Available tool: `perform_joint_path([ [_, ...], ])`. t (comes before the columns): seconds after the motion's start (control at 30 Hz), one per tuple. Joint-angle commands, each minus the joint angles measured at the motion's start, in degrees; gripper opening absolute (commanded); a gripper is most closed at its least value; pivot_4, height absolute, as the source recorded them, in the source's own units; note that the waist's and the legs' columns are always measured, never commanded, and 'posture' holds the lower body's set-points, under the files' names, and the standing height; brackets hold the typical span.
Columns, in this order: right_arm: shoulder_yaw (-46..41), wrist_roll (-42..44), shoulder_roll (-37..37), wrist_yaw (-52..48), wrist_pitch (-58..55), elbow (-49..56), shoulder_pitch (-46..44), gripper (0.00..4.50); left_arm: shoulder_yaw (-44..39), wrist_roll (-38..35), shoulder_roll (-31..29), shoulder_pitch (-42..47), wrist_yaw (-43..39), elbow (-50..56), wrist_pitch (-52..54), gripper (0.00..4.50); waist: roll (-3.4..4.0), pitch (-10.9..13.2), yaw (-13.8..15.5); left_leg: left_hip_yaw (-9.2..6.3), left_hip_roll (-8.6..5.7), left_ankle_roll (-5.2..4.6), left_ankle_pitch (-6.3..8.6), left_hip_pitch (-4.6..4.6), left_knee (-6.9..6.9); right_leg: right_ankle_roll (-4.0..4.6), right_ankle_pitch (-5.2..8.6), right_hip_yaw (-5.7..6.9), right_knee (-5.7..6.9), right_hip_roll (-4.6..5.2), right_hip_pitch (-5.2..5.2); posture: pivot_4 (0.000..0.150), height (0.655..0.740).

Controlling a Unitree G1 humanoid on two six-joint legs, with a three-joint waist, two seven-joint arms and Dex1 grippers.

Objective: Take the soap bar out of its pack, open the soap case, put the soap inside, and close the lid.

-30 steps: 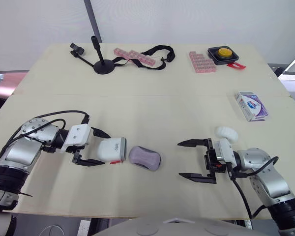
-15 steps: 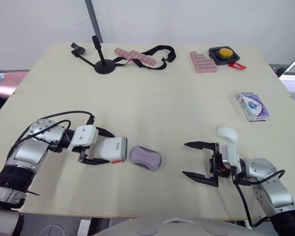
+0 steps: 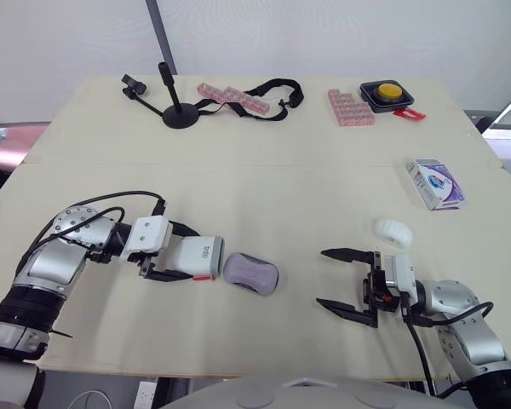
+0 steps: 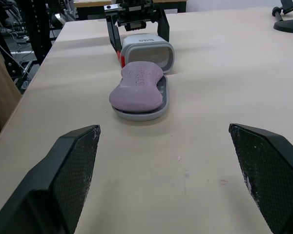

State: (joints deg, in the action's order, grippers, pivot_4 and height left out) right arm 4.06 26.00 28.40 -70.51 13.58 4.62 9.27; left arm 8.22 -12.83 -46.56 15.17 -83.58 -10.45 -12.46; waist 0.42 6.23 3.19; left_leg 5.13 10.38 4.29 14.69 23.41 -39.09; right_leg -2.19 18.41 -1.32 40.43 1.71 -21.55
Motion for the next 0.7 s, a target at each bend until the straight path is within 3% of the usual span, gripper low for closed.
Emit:
perform_joint_path([
  [0.03, -0.3, -0.1, 1.3, -1.1, 0.8, 0.4, -0.6, 4.5, -0.7, 0.3, 0.0, 0.8, 0.6, -0.1, -1.6, 3.46, 0.0, 0.0, 0.0, 0.0, 0.0, -0.04, 0.02, 0.01, -0.01, 0.0, 0.0, 0.01, 0.01, 0.01, 0.0, 0.15, 0.716],
  [0.27, 1.8, -1.0, 4.4, 2.8, -9.6, 7.6, -5.7, 4.5, -1.5, -0.2, -0.6, 0.1, 0.6, -0.5, -4.6, 3.46, 0.0, 0.0, -0.1, 0.0, 0.02, -0.09, 0.02, 0.0, -0.09, 0.01, 0.01, 0.04, 0.08, 0.01, 0.0, 0.15, 0.716],
  [0.7, 16.8, -7.3, 3.7, 20.8, -45.1, 27.9, -19.4, 4.5, -1.1, 0.0, -0.2, 1.7, 0.6, -2.7, -5.8, 3.46, 0.01, 0.0, 0.9, 0.01, -0.03, 0.28, -0.17, 0.0, -0.11, -0.01, 0.0, 0.03, 0.34, -0.02, -0.05, 0.15, 0.716],
])
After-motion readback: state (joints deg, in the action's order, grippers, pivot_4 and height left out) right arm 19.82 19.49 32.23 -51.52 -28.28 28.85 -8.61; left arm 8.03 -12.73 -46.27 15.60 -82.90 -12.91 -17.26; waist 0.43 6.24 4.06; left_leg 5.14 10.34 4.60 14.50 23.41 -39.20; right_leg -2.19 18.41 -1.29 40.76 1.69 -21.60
